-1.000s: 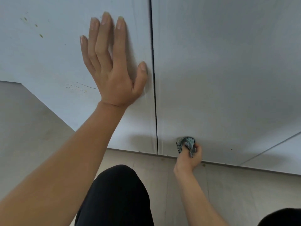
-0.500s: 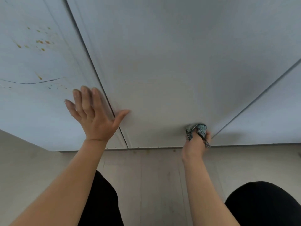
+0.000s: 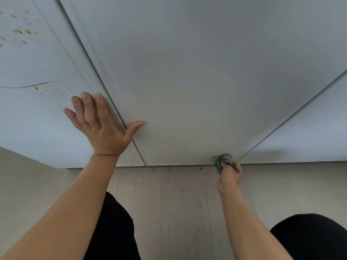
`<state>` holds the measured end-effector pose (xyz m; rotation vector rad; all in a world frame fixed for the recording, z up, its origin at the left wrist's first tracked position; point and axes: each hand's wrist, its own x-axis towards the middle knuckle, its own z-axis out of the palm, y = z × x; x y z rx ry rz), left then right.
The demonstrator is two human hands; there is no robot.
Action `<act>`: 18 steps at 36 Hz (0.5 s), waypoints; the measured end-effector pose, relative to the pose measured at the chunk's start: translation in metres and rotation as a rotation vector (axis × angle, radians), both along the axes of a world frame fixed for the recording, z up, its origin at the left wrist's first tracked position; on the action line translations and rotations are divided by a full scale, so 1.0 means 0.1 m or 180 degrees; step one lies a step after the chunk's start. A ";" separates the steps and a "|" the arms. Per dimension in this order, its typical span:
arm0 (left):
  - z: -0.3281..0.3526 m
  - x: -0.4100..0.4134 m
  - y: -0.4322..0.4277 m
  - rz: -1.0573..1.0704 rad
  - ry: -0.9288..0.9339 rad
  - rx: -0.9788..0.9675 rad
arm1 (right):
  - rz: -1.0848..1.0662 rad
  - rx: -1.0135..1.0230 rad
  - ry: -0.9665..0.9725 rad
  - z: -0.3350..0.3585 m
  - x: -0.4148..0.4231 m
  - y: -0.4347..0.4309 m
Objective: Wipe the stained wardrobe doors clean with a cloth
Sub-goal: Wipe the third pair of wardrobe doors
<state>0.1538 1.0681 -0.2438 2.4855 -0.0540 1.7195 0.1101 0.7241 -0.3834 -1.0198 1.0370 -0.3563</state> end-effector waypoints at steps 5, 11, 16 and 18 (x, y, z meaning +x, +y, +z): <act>0.00 -0.02 -0.01 -0.0024 0.0116 -0.0082 | -0.0851 -0.0555 0.0493 -0.14 0.00 -0.41; 0.00 -0.04 -0.02 -0.0069 0.0162 -0.0075 | -0.0419 -0.0794 0.0859 -0.44 0.11 -0.60; 0.00 -0.05 -0.02 -0.0037 0.0158 -0.0080 | -0.0201 -0.0967 0.1021 -0.51 0.23 -0.32; 0.01 -0.04 -0.02 -0.0051 0.0138 -0.0043 | -0.0111 -0.0967 0.0977 -0.47 0.23 -0.13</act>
